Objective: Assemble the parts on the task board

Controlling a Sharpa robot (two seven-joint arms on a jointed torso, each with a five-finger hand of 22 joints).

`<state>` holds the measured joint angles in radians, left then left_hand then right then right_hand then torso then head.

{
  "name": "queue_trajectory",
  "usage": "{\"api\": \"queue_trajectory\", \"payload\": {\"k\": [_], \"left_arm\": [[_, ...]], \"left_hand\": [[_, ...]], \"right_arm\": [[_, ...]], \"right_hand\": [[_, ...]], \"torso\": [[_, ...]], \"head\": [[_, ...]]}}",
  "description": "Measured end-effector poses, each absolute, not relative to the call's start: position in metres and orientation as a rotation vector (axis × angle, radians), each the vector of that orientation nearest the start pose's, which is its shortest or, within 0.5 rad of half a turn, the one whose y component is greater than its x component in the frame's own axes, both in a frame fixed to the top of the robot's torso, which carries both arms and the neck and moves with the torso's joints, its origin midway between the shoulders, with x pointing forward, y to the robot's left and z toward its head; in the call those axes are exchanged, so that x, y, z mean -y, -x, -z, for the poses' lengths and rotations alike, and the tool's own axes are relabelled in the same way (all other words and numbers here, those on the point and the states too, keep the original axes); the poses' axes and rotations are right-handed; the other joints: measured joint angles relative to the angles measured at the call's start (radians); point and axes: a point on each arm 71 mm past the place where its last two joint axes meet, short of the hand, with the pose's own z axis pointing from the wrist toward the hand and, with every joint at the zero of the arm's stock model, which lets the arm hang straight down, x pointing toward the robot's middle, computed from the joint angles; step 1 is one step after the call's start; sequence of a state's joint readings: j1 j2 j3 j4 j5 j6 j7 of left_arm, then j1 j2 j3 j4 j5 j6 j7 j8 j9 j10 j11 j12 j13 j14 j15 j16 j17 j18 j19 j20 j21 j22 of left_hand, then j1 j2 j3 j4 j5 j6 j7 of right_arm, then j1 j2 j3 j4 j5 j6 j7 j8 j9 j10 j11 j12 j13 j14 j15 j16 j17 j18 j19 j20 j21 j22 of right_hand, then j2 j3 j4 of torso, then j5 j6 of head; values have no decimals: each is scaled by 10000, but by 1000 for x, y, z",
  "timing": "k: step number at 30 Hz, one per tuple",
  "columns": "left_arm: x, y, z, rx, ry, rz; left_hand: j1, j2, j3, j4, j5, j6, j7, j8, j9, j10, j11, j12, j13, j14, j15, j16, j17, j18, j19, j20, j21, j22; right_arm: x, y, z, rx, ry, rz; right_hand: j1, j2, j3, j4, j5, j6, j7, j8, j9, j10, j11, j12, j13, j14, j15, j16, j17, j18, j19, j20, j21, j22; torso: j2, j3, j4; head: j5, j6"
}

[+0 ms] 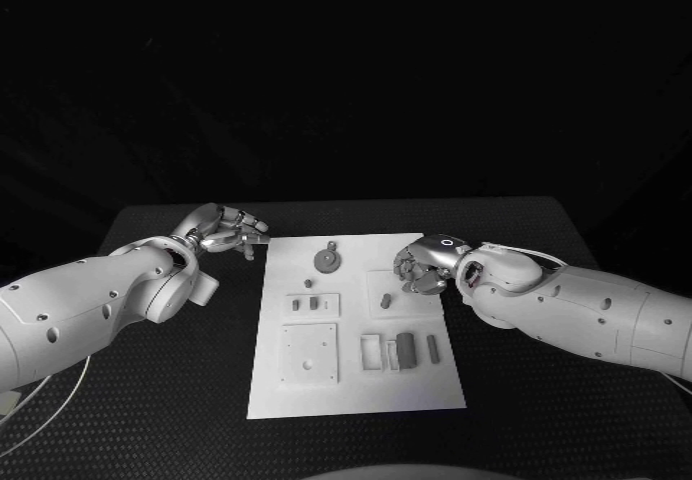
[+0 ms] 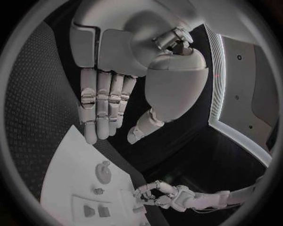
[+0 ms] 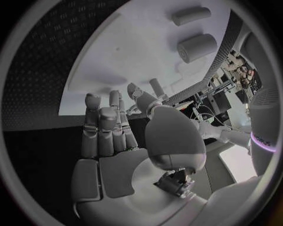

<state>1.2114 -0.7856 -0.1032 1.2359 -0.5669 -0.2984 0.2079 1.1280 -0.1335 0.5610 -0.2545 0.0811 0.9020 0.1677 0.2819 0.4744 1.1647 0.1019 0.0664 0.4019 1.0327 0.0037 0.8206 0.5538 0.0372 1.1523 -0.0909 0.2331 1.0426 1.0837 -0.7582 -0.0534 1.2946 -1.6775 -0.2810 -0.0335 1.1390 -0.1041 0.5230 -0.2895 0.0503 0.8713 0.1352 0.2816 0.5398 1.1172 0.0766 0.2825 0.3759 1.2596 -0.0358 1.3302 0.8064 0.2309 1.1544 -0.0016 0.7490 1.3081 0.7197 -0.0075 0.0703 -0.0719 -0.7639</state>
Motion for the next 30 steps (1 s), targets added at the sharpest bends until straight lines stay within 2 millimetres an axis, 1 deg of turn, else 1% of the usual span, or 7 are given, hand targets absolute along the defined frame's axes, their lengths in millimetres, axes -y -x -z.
{"api": "queue_trajectory", "payload": {"k": [6, 10, 12, 20, 25, 26, 30], "left_arm": [[-264, -529, 214, -16564, 6511, 10258], [-264, -529, 215, -16568, 6525, 10267], [-264, -529, 215, -16569, 6531, 10273], [-264, -529, 214, -16567, 6562, 10290], [-263, -528, 214, -16568, 6571, 10309], [-263, -528, 214, -16569, 6571, 10315], [-263, -528, 214, -16565, 6570, 10330]], "left_hand": [[0, 0, 0, 0, 0, -2, -2, 0, -1, 0, 1, 0, -13, -1, 1, -2, 9, 0, 0, 1, -39, -11], [1, 0, 0, 0, 0, -3, -3, 0, -1, 0, 1, 0, -33, -1, 1, -43, 22, -1, 0, 2, -39, -11], [1, -1, 0, 0, 0, -4, -4, 0, -1, 0, 1, 0, -45, -1, 1, -43, 32, -1, 1, 2, -39, -21], [1, -1, 0, 0, 0, -78, 29, 0, -2, -35, 36, 0, -83, 33, 37, -43, 70, -2, 1, 3, -39, -32], [2, -1, 0, 0, 0, -133, 81, -1, -22, -36, 37, 0, -120, 33, 37, -93, 100, -1, -14, 19, -78, -46], [1, -1, 0, 0, 0, -134, 80, -1, -29, -36, 37, 0, -131, 33, 37, -93, 112, -1, -14, 19, -78, -46], [2, -2, 0, 0, 0, -145, 69, -1, -31, -66, 67, 0, -139, 33, 37, -93, 122, -1, -14, 19, -78, -46]], "right_arm": [[218, -495, 264, -17476, 3589, -4669], [217, -496, 266, -17504, 3574, -4585], [217, -497, 266, -17501, 3576, -4532], [219, -501, 266, -17430, 3578, -4261], [218, -501, 266, -17401, 3594, -4223], [218, -501, 266, -17399, 3592, -4219], [217, -502, 266, -17396, 3571, -4203]], "right_hand": [[5, 5, 0, 0, 0, 43, 16, 0, -11, 38, -31, -48, -60, 0, 0, 0, 0, -1, 5, 2, 0, 0], [167, 183, 0, 0, 0, 57, 15, 0, -20, 133, -23, -110, -95, 0, 0, 0, 0, -1, 20, 16, 1, 0], [227, 365, 32, -32, 0, 99, 34, 0, -20, 273, -56, -105, -95, 36, -36, 0, 0, 0, 21, 16, 1, 0], [248, 384, 44, -44, 0, 166, 48, 36, -19, 344, -87, -124, -107, 35, -35, 0, 0, 0, 39, 34, 1, 0], [302, 521, 75, -15, 0, 203, 50, 36, -19, 399, -109, -123, -109, 70, -70, 0, 0, 0, 75, 33, 2, 0], [319, 538, 197, -3, 0, 266, 46, 64, -19, 475, -138, -123, -109, 71, -70, 0, 1, 0, 92, 21, -18, 0], [260, 364, 1144, 161, 0, 454, 39, 95, -19, 699, -157, -202, -125, 108, -101, 0, 1, 0, 136, 19, -73, 0]], "torso": [[1, 3, -12], [3, 3, -12], [3, 6, -12], [2, 15, -17], [3, 15, -17], [2, 15, -17], [3, 15, -16]], "head": [[21, -6], [24, -16], [24, -30], [34, -45], [33, -56], [32, -56], [20, -56]]}}
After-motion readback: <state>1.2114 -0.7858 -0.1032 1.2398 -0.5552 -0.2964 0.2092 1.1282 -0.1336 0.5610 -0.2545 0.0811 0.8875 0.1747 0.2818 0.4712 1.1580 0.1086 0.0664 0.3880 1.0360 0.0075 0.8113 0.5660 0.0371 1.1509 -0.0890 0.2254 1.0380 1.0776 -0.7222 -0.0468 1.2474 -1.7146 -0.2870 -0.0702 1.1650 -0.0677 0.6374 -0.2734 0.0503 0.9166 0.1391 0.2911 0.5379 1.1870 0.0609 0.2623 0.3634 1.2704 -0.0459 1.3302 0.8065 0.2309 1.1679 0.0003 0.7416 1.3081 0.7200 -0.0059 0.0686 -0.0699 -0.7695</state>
